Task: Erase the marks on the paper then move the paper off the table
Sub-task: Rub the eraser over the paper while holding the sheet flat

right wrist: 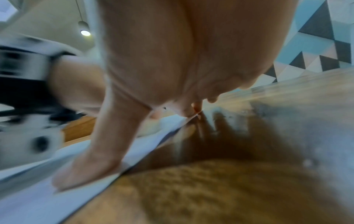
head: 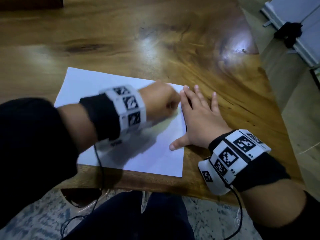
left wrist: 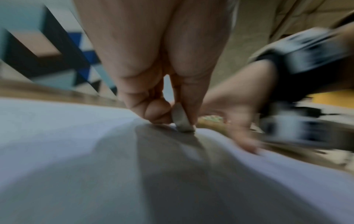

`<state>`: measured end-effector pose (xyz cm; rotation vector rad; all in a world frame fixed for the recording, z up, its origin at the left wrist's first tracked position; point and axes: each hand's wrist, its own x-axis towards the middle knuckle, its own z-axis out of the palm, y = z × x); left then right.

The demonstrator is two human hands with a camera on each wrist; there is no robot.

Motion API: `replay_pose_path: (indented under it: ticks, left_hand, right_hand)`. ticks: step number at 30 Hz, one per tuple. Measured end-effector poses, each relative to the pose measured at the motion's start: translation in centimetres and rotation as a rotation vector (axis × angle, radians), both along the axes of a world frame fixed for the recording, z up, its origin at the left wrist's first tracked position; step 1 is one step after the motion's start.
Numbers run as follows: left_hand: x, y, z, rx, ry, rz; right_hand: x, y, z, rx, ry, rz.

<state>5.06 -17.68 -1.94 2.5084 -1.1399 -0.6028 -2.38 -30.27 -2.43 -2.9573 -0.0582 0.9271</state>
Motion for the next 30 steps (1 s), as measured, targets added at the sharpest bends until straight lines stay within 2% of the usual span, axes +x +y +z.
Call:
replay_pose_path:
  ticks: [2, 3, 7, 9, 15, 17, 21, 23, 27, 30]
  left_hand:
    - [-2.0, 1.2, -0.2, 0.075, 0.05, -0.157]
    - [-2.4, 1.4, -0.2, 0.09, 0.063, -0.171]
    - [0.1, -0.7, 0.2, 0.037, -0.026, 0.003]
    - [0.5, -1.4, 0.2, 0.038, -0.051, 0.015]
    - [-3.8, 2.6, -0.1, 0.105, 0.099, -0.202]
    - [-3.0, 2.1, 0.3, 0.099, 0.079, -0.179]
    - [0.1, -0.9, 0.2, 0.044, -0.057, 0.015]
    - [-0.2, -1.0, 0.0, 0.044, -0.064, 0.033]
    - [-4.3, 2.5, -0.3, 0.052, 0.053, -0.135]
    - [-4.8, 3.4, -0.4, 0.08, 0.103, -0.165]
  right_hand:
    - [-0.1, -0.1, 0.0, 0.011, -0.002, -0.008]
    - [-0.1, -0.1, 0.0, 0.013, -0.002, -0.01]
    - [-0.1, -0.1, -0.2, 0.014, -0.009, -0.008]
    - [-0.1, -0.1, -0.1, 0.005, -0.007, -0.001]
    - [-0.1, 0.0, -0.1, -0.007, 0.008, -0.007]
    - [-0.1, 0.0, 0.0, -0.016, 0.013, -0.001]
    - [-0.1, 0.0, -0.1, -0.038, 0.016, 0.009]
    - [0.0, 0.0, 0.0, -0.031, 0.017, 0.005]
    - [-0.1, 0.0, 0.0, -0.024, 0.005, 0.001]
    - [-0.1, 0.1, 0.0, -0.028, -0.002, 0.005]
